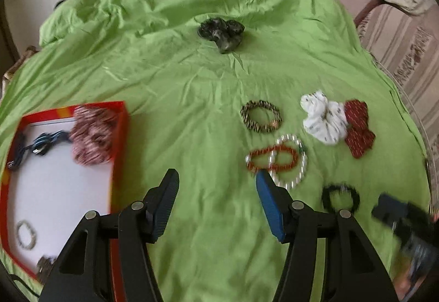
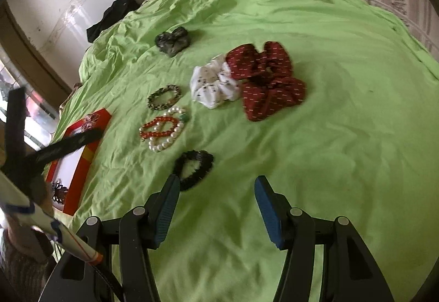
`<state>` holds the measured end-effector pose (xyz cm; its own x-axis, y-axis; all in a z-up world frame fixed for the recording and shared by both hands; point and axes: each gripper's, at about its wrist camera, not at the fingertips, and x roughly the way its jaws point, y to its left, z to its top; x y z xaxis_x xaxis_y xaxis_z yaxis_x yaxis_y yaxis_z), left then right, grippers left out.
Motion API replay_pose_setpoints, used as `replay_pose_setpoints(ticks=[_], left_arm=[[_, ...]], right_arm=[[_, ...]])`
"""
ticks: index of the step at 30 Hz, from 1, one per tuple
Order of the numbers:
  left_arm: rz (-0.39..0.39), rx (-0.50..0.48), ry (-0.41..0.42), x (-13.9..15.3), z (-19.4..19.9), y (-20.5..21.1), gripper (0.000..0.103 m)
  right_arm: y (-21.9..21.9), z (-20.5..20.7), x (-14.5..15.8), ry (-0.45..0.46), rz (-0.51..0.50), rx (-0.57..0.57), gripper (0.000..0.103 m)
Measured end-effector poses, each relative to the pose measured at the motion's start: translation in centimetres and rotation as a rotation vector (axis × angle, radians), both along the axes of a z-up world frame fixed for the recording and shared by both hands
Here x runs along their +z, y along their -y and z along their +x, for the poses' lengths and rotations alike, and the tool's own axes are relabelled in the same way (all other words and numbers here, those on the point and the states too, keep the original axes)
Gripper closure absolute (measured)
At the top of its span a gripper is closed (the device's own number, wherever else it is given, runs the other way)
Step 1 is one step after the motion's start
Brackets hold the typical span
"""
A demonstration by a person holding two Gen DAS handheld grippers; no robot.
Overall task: Organize jewelry
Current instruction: 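Withdraw both open tools from the box back toward the jewelry, then grasp the leopard-print scrunchie with the left tool while the right grasps the black beaded hair tie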
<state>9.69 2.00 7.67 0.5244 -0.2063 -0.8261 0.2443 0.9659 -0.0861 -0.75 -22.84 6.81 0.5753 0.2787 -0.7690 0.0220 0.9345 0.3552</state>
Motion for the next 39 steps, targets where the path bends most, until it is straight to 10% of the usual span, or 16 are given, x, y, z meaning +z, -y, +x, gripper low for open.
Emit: replay_pose_setpoints(ticks=[15, 30, 34, 39], left_arm=[[-0.05, -0.011, -0.162, -4.8, 10.3, 4.8, 0.046], [0.061, -0.038, -0.062, -6.4, 10.4, 7.9, 0.04], [0.105, -0.026, -0.053, -5.6, 9.8, 8.3, 0.092], [0.051, -0.039, -0.058, -3.8, 8.3, 7.7, 0.096]], right_arm=[[-1.1, 3.1, -3.3, -0.02, 0.056, 0.034, 0.042], [-3.4, 3.2, -3.8, 0.024, -0.112, 0.048, 0.05], [-3.6, 3.1, -3.7, 0.027, -0.158, 0.035, 0.061], [-3.5, 2.9, -3.5, 0.034, -0.172, 0.013, 0.084]])
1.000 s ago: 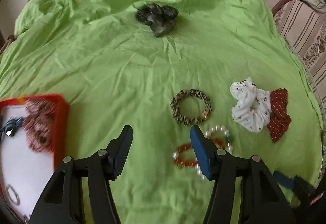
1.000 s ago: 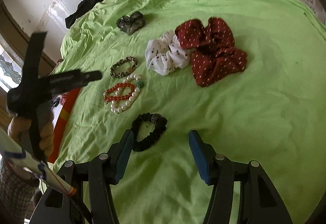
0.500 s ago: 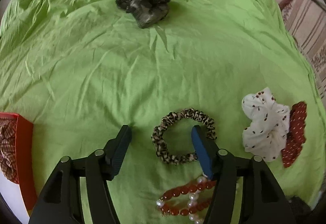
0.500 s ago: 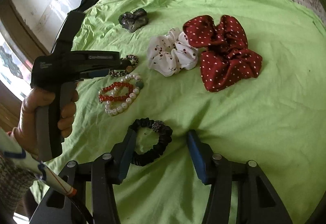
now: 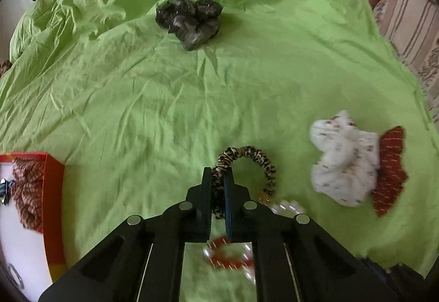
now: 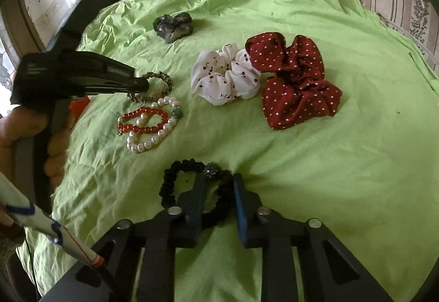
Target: Organize jewelry
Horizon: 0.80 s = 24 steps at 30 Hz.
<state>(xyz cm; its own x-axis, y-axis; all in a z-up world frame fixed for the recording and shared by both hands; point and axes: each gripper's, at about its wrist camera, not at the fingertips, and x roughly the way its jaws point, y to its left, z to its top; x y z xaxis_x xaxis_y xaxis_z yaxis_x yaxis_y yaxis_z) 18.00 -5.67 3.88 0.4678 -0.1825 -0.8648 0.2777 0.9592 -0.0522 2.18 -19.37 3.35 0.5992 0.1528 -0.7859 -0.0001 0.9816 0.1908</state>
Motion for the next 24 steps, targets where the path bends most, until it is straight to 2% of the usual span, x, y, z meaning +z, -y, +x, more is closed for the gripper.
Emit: replay_pose_setpoints(ticks=[3, 13, 19, 24], left_arm=[[-0.028, -0.021, 0.015, 1.4, -1.8, -0.2, 0.096], [-0.084, -0.04, 0.075, 6.0, -7.9, -2.4, 0.096], [-0.113, -0.013, 0.122, 8.3, -11.3, -5.8, 0.096], [-0.149, 0.025, 0.13, 9.2, -13.0, -8.8, 0.096]], right_arm=[[0.2, -0.5, 0.3, 0.004, 0.009, -0.006, 0.093], [0.3, -3.0, 2.9, 0.043, 0.036, -0.028, 0.093], [0.2, -5.0, 4.4, 0.06, 0.072, -0.028, 0.093], [0.3, -6.0, 5.1, 0.054, 0.088, -0.035, 0.093]])
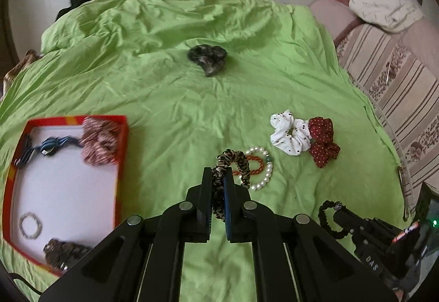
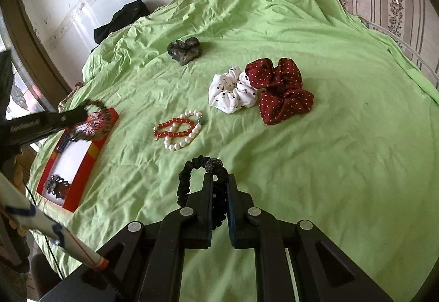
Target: Organize jewelry
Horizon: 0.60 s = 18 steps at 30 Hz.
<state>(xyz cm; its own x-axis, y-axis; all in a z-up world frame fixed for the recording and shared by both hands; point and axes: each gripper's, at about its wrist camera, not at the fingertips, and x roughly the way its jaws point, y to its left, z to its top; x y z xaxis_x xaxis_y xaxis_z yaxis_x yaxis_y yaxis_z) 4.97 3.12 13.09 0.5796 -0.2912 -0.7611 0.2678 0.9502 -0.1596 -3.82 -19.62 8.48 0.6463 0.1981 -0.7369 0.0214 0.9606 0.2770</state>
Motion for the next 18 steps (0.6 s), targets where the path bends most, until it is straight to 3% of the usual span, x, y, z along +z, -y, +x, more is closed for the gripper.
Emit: replay_pose_setpoints(ticks=[12, 18], left_arm=[[0.001, 0.14, 0.066, 0.9, -2.7, -8.9, 0.096], [-0.08, 0.292, 0.063, 0.6, -2.8, -17.2, 0.096]], right_arm=[[-4.1, -0.9, 2.7, 0.017, -0.07, 0.069, 0.093], [-8.0, -0.1, 3.5, 0.011, -0.118, 0.139, 0.093]])
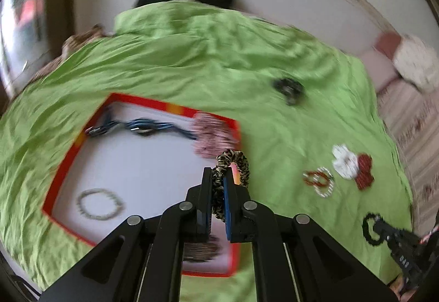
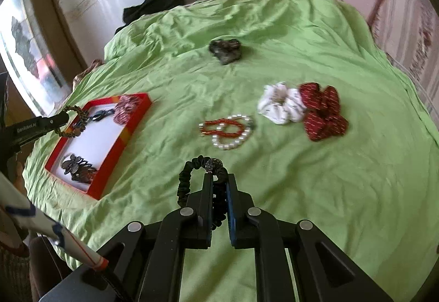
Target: Organize jewelry
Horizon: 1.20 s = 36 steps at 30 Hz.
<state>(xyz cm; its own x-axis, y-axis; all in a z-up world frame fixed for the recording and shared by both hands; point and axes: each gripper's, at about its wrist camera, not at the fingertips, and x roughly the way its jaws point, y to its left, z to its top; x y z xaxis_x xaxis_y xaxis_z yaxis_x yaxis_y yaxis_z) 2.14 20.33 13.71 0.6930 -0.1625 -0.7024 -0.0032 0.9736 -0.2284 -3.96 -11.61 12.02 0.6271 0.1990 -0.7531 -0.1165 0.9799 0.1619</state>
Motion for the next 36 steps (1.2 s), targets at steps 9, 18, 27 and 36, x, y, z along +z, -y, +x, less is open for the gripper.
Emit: replay_pose_setpoints(ticks=[9, 18, 27, 36], left_arm=[[-0.135, 0.185, -0.031, -2.6, 1.5, -10.1, 0.096], [-0.137, 0.249, -0.037, -5.0, 4.0, -13.8, 0.096], [-0.15, 0.198, -0.079, -7.0, 6.9, -14.8, 0.096], [-0.124, 0.224, -0.123, -8.7, 8.2, -15.8, 0.096]], right_arm=[[-7.1, 2.1, 0.3, -0.025, -0.05, 0.117, 0.093], [-14.3, 5.9, 0.5, -0.057, -0.057, 0.224, 0.093], [-22.7, 12.4, -1.8, -0.133, -0.08, 0.343, 0.093], [-28.5, 17.8, -4.8, -0.199, -0.092, 0.369, 0.093]])
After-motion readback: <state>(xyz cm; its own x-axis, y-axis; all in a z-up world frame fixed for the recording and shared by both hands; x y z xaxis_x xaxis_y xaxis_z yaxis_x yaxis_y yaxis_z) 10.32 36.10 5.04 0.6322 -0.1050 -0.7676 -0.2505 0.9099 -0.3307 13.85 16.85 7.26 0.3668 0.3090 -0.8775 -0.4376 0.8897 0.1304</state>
